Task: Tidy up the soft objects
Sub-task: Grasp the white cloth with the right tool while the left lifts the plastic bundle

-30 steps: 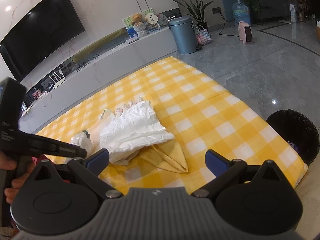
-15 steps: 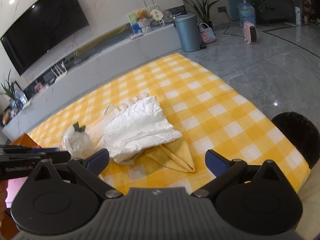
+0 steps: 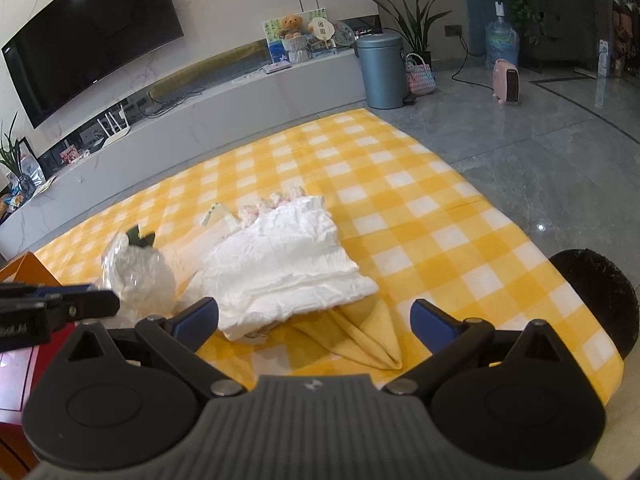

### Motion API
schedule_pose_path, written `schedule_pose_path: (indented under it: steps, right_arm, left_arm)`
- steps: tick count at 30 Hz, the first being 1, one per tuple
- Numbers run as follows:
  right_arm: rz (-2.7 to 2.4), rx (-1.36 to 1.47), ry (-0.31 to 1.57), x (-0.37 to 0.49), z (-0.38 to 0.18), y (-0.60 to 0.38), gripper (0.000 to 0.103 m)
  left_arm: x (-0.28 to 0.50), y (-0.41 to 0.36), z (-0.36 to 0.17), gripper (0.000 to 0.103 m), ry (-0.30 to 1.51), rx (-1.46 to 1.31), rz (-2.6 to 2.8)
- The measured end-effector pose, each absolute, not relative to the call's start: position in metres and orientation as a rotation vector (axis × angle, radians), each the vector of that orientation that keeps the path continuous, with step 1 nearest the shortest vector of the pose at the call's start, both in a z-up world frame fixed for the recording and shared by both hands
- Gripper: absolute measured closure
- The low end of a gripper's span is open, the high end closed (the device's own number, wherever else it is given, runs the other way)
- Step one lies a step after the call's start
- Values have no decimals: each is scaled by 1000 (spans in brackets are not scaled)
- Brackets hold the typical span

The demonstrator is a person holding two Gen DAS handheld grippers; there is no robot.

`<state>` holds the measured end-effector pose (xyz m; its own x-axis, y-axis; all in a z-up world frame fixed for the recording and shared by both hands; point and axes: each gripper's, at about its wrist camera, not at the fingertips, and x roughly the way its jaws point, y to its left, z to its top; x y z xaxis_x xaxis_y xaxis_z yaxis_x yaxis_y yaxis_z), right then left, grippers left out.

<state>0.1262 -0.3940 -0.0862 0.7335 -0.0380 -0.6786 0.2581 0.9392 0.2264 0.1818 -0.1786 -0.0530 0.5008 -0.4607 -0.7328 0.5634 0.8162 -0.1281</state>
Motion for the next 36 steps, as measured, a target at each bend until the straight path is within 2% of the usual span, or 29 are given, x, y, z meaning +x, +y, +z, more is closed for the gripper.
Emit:
schedule_pose_path:
  steps: [4, 8, 11, 16, 18, 19, 22, 31, 36]
  right_arm:
    - [-193, 317, 740, 127, -87, -395, 3]
    - [-207, 321, 729, 121, -84, -398, 3]
    - [-214, 340, 727, 119, -85, -402, 3]
    - [-219, 342, 727, 119, -85, -404, 3]
    - [-215, 340, 723, 118, -84, -403, 3]
    - [-212, 341, 720, 118, -84, -404, 3]
    - [-209, 353, 712, 116, -84, -406, 3]
    - [-208, 368, 704, 114, -84, -408, 3]
    - [-188, 320, 703, 117, -82, -399, 3]
  left_arm:
    - [177, -204, -57, 71, 969, 226, -668]
    - [174, -234, -66, 69, 1009, 340, -639]
    - [180, -244, -79, 61, 1051, 380, -568]
    - [180, -267, -94, 26, 1091, 519, -539]
    - [179, -272, -106, 26, 1115, 564, -505]
    - [177, -272, -107, 36, 1111, 556, -499]
    - [174, -268, -99, 41, 1092, 499, -494]
    - [153, -224, -36, 42, 908, 377, -606]
    - [166, -192, -29, 42, 756, 267, -591]
